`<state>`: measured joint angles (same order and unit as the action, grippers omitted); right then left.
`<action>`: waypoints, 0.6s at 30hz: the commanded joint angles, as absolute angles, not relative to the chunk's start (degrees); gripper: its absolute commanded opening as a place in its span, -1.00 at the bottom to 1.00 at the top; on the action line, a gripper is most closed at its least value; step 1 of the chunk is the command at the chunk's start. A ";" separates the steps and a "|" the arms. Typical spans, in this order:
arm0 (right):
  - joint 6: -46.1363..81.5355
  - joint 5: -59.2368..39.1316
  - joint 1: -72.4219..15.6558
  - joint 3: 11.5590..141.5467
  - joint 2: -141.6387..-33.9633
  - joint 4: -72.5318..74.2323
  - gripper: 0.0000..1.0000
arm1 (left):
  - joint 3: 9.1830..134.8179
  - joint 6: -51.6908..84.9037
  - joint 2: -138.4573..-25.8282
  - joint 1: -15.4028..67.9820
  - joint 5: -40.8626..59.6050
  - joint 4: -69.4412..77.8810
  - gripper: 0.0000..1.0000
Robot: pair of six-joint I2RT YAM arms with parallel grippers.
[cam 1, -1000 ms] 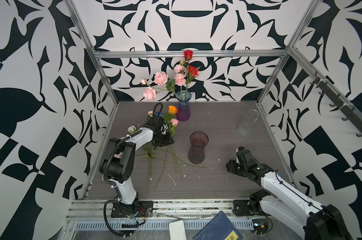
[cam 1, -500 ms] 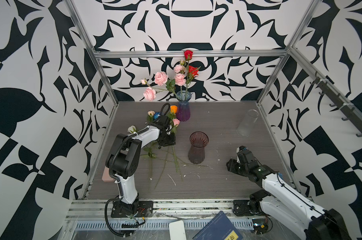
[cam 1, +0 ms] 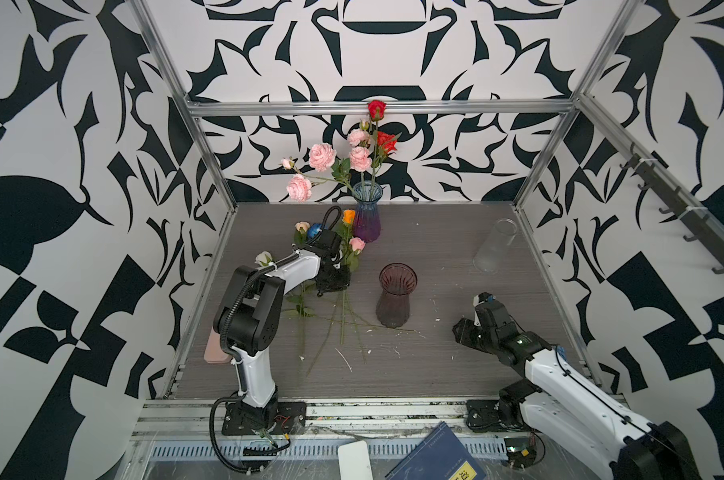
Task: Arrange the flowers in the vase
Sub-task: 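Close the left gripper on the orange rose stem, then lift the orange rose with the left gripper and insert it into the mauve vase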
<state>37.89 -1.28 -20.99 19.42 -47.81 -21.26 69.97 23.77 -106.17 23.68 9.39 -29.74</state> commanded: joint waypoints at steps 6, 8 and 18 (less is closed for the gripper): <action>37.32 -1.93 -21.18 19.35 -48.16 -19.97 -0.02 | 70.17 26.79 -94.44 15.11 14.32 -30.54 -1.00; 37.27 -2.05 -21.18 19.43 -48.33 -19.93 -0.02 | 69.33 27.75 -91.54 11.57 16.60 -29.95 -1.00; 37.17 -2.70 -21.18 19.60 -49.78 -19.77 -0.02 | 59.56 38.74 -72.48 -4.04 23.91 -21.10 -1.00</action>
<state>37.71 -2.39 -20.99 19.42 -49.34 -20.86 62.13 33.65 -77.67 -4.67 21.06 -25.30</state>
